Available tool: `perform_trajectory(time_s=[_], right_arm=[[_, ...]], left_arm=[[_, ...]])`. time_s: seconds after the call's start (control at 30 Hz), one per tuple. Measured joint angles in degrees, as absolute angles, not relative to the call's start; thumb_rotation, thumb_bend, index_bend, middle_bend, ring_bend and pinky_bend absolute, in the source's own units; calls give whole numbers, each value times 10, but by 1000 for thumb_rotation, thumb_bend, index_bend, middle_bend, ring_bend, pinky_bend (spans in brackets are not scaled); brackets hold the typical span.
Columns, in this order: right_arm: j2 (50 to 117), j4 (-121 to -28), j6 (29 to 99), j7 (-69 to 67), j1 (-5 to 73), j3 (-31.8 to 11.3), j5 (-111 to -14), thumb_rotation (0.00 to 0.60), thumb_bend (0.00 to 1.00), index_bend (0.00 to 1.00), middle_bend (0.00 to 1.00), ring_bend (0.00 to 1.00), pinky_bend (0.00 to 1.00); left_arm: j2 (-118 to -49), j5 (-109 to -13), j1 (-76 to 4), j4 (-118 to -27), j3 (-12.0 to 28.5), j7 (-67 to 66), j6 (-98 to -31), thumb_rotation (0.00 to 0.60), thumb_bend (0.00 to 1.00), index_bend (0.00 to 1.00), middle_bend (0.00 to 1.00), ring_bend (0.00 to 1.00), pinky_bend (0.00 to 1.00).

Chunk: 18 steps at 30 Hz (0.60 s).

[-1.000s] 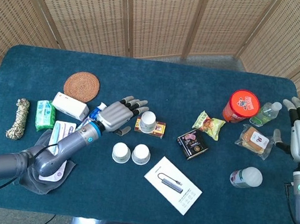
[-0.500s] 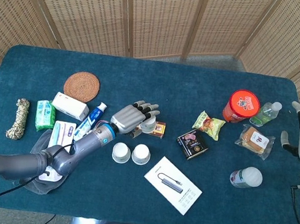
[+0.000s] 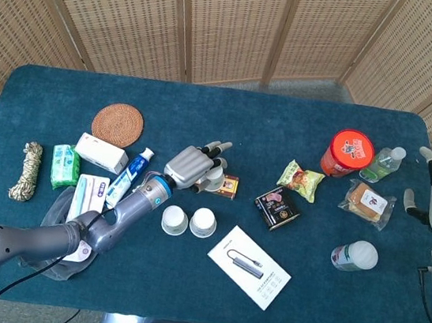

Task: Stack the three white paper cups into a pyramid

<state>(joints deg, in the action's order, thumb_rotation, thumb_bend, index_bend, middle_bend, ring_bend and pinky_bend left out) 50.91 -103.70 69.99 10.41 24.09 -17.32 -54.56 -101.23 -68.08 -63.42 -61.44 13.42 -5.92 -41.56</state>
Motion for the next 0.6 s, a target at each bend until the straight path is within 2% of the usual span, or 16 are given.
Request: perform_trajectory(time_s=[0.3,0.6], right_arm=[[509,-1041,700,110,243,-175,-541,600,487,116,84,0,176],[513,-1039,693,114,249,-175,-536,600,487,115,84,0,176]], left_arm=[[-1018,-710,-632,-599,134,-13,-425,600,524,418,100,111,515],[-962,-724,-618,-676,135,8,-433,600,524,414,108,111,514]])
